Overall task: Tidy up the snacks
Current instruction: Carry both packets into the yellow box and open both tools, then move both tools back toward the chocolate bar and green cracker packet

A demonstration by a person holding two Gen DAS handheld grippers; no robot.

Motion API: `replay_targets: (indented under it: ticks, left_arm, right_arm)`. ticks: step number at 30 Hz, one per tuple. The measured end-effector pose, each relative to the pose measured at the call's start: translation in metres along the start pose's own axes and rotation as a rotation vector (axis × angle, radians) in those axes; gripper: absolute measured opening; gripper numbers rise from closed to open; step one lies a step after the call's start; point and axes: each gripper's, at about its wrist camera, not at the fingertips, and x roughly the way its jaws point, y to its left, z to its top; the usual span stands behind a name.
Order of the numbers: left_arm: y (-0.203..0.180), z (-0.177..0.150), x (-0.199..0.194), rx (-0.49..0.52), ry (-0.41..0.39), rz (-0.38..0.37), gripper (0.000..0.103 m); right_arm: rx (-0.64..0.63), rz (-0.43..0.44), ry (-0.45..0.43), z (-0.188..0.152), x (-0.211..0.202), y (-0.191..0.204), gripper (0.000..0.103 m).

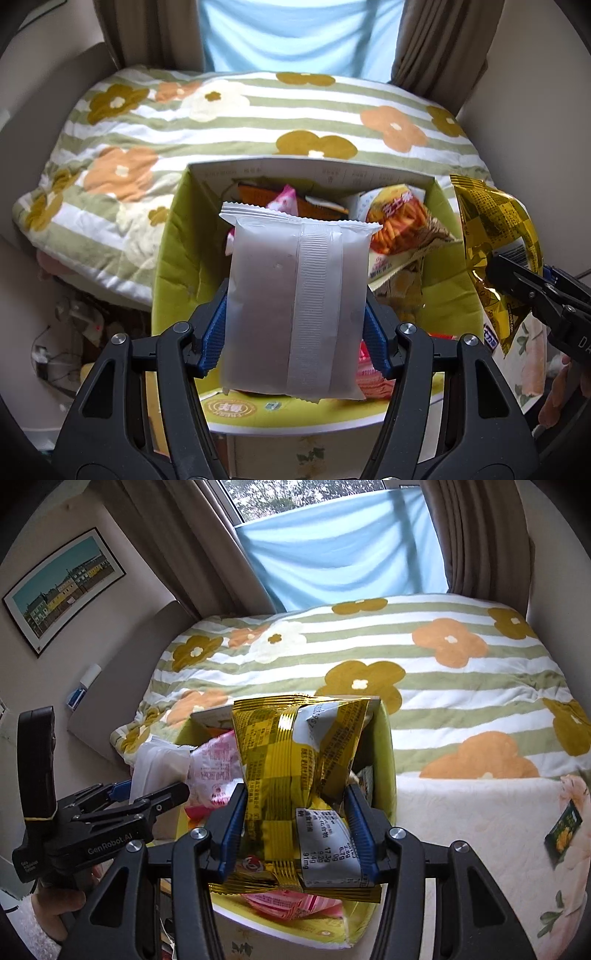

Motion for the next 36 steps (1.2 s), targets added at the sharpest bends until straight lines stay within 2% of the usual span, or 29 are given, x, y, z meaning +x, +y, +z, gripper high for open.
replay_targets:
  ticks: [1,2,3,4,5,7,17,19,20,21,22,28,36]
  left_arm:
    - [0.003,-0.003,0.002,-0.011,0.008,-0.011,0.062]
    - [0.006,-0.006,0.003,-0.023,0.005,-0.024,0.068]
    - [0.008,-0.008,0.001,-0.029,-0.005,-0.025,0.088]
    - [0.01,-0.01,-0.002,-0.032,-0.024,-0.01,0.098]
    - [0.011,-0.012,-0.004,-0.032,-0.045,0.006,0.103]
    - [0.014,-0.016,-0.006,-0.035,-0.057,0.011,0.103]
    - [0.033,-0.032,0.002,-0.112,-0.01,0.011,0.103]
    - [0.032,-0.033,0.0,-0.112,-0.013,0.009,0.103]
    - [0.031,-0.034,-0.001,-0.106,-0.015,0.012,0.103]
    - [0.029,-0.034,-0.002,-0.099,-0.016,0.015,0.103]
    - [0.028,-0.034,-0.003,-0.092,-0.017,0.017,0.103]
    - [0.02,-0.032,-0.007,-0.07,-0.024,0.01,0.103]
    - [0.006,-0.027,-0.02,-0.021,-0.053,-0.009,0.103]
  right_arm:
    - [0.002,-0.003,0.009,-0.002,0.001,0.0,0.048]
    - [0.004,-0.006,0.017,-0.004,0.003,0.001,0.048]
    - [0.005,-0.01,0.026,-0.006,0.004,0.001,0.048]
    - [0.006,-0.011,0.033,-0.006,0.005,0.002,0.048]
    - [0.004,-0.009,0.041,-0.007,0.007,0.003,0.048]
    - [-0.005,-0.011,0.05,-0.01,0.008,0.002,0.048]
    - [-0.085,0.002,0.1,-0.019,0.022,0.011,0.05]
    - [-0.105,-0.027,0.108,-0.02,0.025,0.013,0.064]
    - [-0.113,-0.046,0.098,-0.022,0.024,0.014,0.085]
    - [-0.115,-0.052,0.087,-0.024,0.023,0.013,0.099]
    - [-0.116,-0.054,0.075,-0.026,0.021,0.011,0.101]
    - [-0.108,-0.091,0.046,-0.035,0.013,0.004,0.101]
    - [-0.079,-0.093,0.012,-0.031,-0.01,0.004,0.101]
